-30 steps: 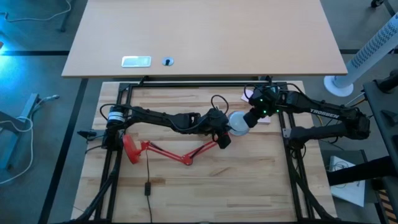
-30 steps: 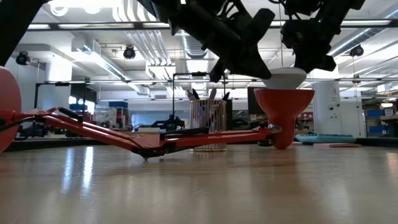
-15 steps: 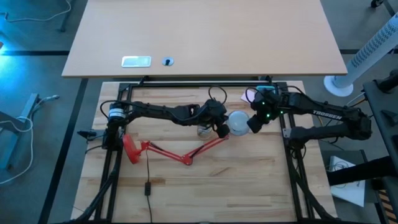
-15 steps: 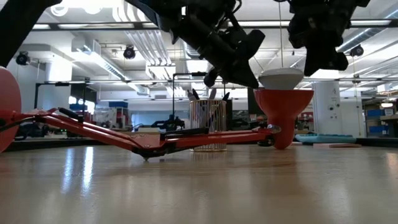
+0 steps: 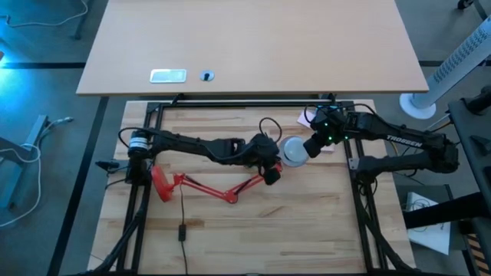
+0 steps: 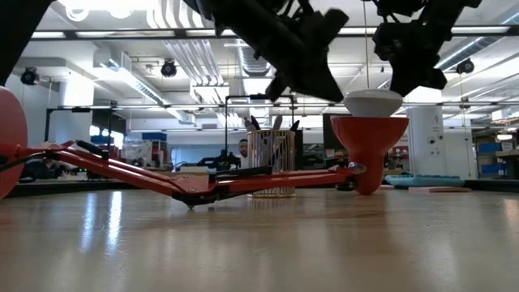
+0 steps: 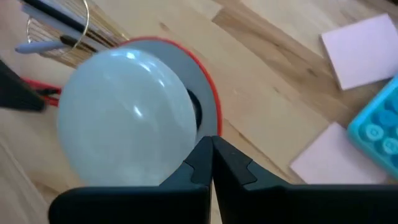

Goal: Screw lightbulb
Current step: Insert the light bulb into the lamp

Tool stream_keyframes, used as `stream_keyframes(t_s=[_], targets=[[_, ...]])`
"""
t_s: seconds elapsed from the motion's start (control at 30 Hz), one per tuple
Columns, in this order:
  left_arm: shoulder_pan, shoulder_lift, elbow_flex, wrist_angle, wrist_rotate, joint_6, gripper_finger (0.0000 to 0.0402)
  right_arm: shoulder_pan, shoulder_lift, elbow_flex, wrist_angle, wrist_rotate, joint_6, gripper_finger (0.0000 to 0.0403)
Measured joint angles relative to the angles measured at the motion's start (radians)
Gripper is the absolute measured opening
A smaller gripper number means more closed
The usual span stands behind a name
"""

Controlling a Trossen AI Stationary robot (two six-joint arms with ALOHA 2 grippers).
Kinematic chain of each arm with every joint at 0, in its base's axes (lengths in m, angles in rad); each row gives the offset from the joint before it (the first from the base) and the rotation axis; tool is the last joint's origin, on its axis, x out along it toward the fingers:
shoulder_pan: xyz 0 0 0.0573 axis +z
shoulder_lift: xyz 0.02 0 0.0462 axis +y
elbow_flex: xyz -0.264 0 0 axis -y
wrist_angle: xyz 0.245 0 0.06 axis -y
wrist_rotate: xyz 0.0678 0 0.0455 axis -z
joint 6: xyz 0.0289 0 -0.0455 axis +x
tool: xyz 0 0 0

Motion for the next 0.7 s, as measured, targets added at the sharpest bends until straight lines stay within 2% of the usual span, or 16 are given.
stream_keyframes(t_s=[0.2,0.4,0.57,0.7], targets=[[0.011,0.028,0.0,0.109,-0.01,-0.025,0.0,0.0,0.014,0.0,-0.003,-0.012,-0.004,0.0],[0.053,0.033,0.0,0.117,-0.031,-0.022,0.0,0.001,0.01,0.0,-0.031,-0.072,0.008,0.0],[0.096,0.033,0.0,0.119,-0.038,0.0,0.0,0.026,-0.002,0.0,-0.056,-0.175,0.034,0.0],[0.117,0.018,0.0,0.058,-0.039,0.009,0.0,0.036,-0.02,0.0,-0.082,-0.191,0.043,0.0]])
